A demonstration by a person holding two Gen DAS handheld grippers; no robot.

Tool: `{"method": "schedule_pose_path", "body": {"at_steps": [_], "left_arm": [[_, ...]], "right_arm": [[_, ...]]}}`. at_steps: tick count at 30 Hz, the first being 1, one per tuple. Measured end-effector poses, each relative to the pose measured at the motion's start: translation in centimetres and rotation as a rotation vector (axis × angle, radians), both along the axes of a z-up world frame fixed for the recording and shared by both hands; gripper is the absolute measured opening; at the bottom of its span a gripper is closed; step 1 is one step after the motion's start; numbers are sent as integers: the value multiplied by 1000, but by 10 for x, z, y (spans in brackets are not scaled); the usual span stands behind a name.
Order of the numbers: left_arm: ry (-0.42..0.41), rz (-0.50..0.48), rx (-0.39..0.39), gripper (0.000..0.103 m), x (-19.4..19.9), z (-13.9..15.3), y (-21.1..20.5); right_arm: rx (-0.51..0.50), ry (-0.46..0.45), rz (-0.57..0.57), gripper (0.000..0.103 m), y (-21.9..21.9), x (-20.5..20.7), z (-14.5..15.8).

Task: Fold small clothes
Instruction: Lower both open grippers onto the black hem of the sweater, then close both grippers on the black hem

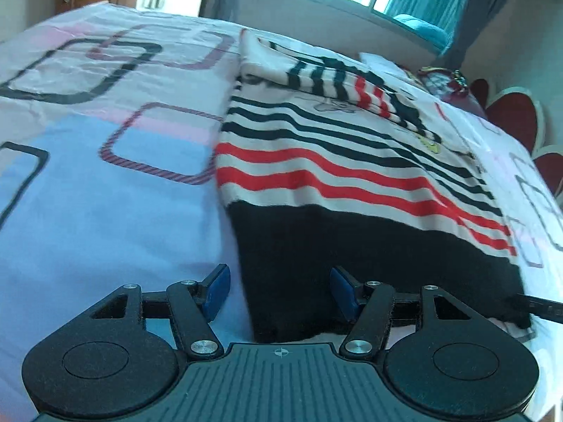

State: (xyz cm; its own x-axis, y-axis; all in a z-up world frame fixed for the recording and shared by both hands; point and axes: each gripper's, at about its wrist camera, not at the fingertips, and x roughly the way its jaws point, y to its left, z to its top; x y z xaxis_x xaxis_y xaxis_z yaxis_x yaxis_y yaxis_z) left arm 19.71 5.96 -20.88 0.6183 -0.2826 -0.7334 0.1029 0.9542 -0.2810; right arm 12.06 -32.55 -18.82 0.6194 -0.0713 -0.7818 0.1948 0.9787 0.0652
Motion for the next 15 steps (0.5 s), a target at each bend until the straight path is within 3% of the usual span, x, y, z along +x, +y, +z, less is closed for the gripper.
{"method": "schedule_pose_path", "body": {"at_steps": [2,4,8,10,15], "left_arm": [[12,-9,-24,61,0,-1,0],[25,-22,-39,41,2,-1,-1],[66,-39,-100,15,8,1,5],[62,-61,-113,15,10,4,3],[-35,-113,-132,15,15,24,-5]], "right_arm": [[-3,-1,6,42,2,1,1],[25,2,17,26,2,2,2],[34,9,30,17,6,4,2],[70,6,26,12,5,4,3],[130,-20,32,11,5,9,12]]}}
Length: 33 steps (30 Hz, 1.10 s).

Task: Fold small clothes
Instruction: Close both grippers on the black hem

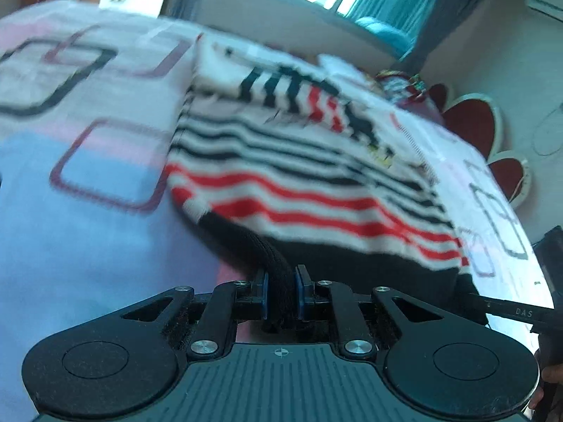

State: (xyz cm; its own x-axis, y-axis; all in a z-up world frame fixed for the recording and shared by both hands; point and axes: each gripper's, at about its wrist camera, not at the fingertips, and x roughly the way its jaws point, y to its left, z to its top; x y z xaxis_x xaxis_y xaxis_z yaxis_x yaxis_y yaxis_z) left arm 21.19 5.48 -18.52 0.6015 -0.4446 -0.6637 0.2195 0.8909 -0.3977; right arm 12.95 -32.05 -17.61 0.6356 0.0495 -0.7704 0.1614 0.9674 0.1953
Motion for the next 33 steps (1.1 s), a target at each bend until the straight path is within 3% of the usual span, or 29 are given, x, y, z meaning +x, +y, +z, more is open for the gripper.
{"method": "schedule_pose_path", "body": {"at_steps": [8,15,19,33], "left_arm": [[-141,4,-57,10,33,34,-5],[-239,45,-89,10,92,53,-22],[-231,76,-93,10,137,44,-34],[-234,185,-79,10,273,35,-52]], "right_arm": [[13,-122,10,11,0,13,34],[38,-229,-12,10,-15,63,59],[63,-280,-39,10,-26,108,65],[97,-298,-57,10,-57,260,54]]}}
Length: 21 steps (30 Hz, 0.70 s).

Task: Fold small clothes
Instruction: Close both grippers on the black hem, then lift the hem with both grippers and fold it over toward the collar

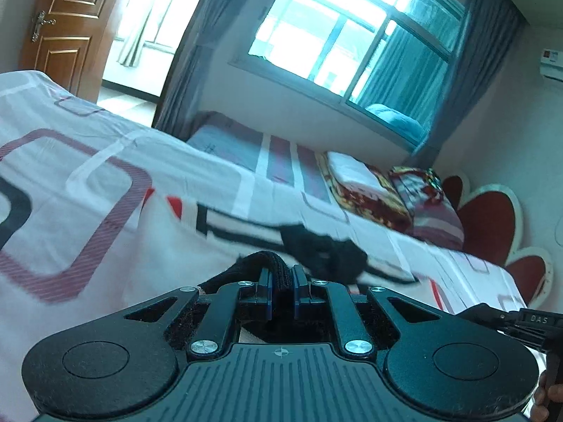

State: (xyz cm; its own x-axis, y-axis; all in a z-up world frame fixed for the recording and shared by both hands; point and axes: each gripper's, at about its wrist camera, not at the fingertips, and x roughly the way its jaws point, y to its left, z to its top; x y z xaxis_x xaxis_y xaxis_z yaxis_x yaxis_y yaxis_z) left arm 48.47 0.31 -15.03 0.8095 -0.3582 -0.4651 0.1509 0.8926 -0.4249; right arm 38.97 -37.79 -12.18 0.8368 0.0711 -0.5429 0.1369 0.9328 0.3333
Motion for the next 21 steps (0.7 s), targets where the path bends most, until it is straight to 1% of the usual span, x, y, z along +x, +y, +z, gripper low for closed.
{"method": "schedule_pose_path", "body": {"at_steps": [3,6,9,13,16,17,18,19,20,21], "left_arm": [[11,33,-3,10,30,-5,-3],[42,62,3,10,58,-14,-7],[64,72,30,10,79,-23,-14],[80,81,71,11,101,-29,-22],[133,80,98,11,120,-36,-28],[148,77,105,11,123,-37,-28],[167,73,96,12,127,-38,-27],[180,78,76,15,129,-38,-25],[186,86,54,39,129,-36,-22],[177,103,36,81,129,-34,-19]], "right_arm": [[2,-16,1,10,-3,27,3],[3,-7,2,10,-7,56,-2],[-21,21,6,10,-10,82,-13],[25,57,-29,10,-24,109,-26],[39,80,-38,11,-29,125,-34],[33,95,-33,11,-29,130,-37],[36,116,-27,16,-29,136,-41],[44,134,-29,30,-30,140,-45],[41,136,-47,39,-32,141,-46],[34,120,-67,72,-34,141,-44]]}}
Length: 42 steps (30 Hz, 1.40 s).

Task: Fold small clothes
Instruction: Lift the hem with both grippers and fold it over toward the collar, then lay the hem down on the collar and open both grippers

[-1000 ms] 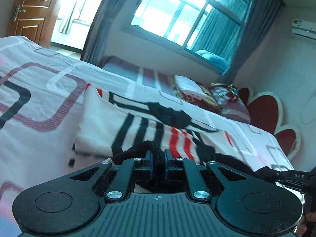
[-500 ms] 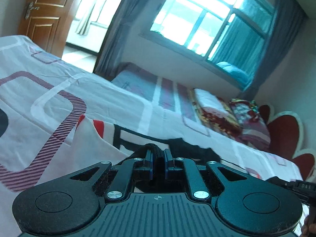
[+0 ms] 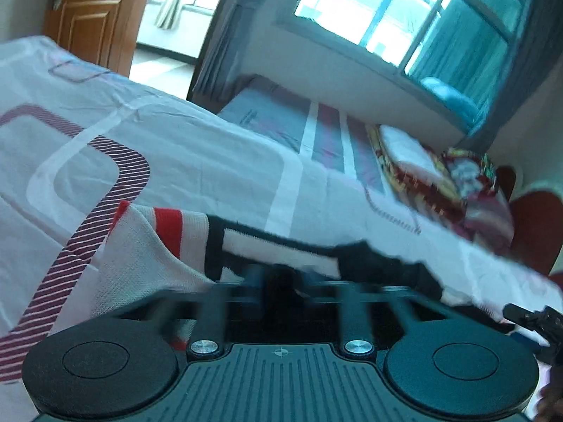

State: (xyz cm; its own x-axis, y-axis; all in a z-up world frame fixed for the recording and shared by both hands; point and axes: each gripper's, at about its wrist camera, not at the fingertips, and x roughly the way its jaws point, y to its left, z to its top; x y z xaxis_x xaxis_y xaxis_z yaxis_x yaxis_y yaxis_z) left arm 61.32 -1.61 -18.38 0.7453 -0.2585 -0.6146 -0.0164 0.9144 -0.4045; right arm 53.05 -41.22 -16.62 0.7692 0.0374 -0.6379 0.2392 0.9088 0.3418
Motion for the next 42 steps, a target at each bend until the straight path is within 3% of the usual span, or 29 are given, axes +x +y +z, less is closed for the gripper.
{"method": "schedule_pose_path", "body": {"at_steps": [1,2,4,6,8,10,11,13,14,15,17,19,20,21,24,27,29,30,31,36,39,42], "left_arm": [[-30,31,10,95,-3,5,2],[-70,51,34,98,-8,9,2],[-88,21,62,98,-9,16,1],[-80,0,93,97,-13,18,1],[-91,-37,151,97,-20,16,-2],[-71,-64,205,97,-23,9,-6],[-55,-70,213,97,-23,5,-7],[-23,-70,243,97,-19,-4,-10],[-21,-67,250,85,-18,-7,-11],[-11,-71,247,59,-16,-11,-11],[10,-66,257,42,-15,-18,-12],[-7,-48,270,23,-18,-18,-12],[-10,-34,265,14,-17,-18,-10],[-16,-15,256,11,-17,-17,-7],[-21,41,276,11,-8,-18,2],[-14,62,273,12,-7,-22,5],[-30,65,270,12,-15,-18,4],[-40,64,264,12,-20,-14,4],[-54,56,252,12,-26,-9,3],[-97,-72,229,12,-50,10,-22],[-77,-176,224,12,-52,8,-51],[-61,-227,270,12,-49,-3,-78]], "right_arm": [[-16,-20,-24,92,-1,-2,3],[-35,-54,-43,91,-2,-5,7],[-50,-78,-10,64,-2,-4,14],[-86,-70,9,53,0,-6,19],[-177,-77,41,53,8,-11,23],[-263,-39,101,67,13,-9,19],[-282,-18,121,68,15,-8,14],[-287,9,147,58,16,-4,5],[-283,27,156,53,17,-1,1],[-280,46,163,52,18,3,-4],[-287,54,177,47,23,7,-9],[-313,57,211,14,32,9,-12],[-342,57,216,12,36,9,-14],[-368,53,216,5,40,6,-15],[-421,42,162,5,37,5,-14],[-369,69,140,6,25,15,-18],[-408,59,142,13,32,12,-17],[-389,52,132,22,30,9,-14],[-358,39,124,23,28,6,-10],[-297,-44,222,23,49,-13,18],[-278,-49,304,24,77,-20,18],[-275,-31,355,24,100,-20,11]]}}
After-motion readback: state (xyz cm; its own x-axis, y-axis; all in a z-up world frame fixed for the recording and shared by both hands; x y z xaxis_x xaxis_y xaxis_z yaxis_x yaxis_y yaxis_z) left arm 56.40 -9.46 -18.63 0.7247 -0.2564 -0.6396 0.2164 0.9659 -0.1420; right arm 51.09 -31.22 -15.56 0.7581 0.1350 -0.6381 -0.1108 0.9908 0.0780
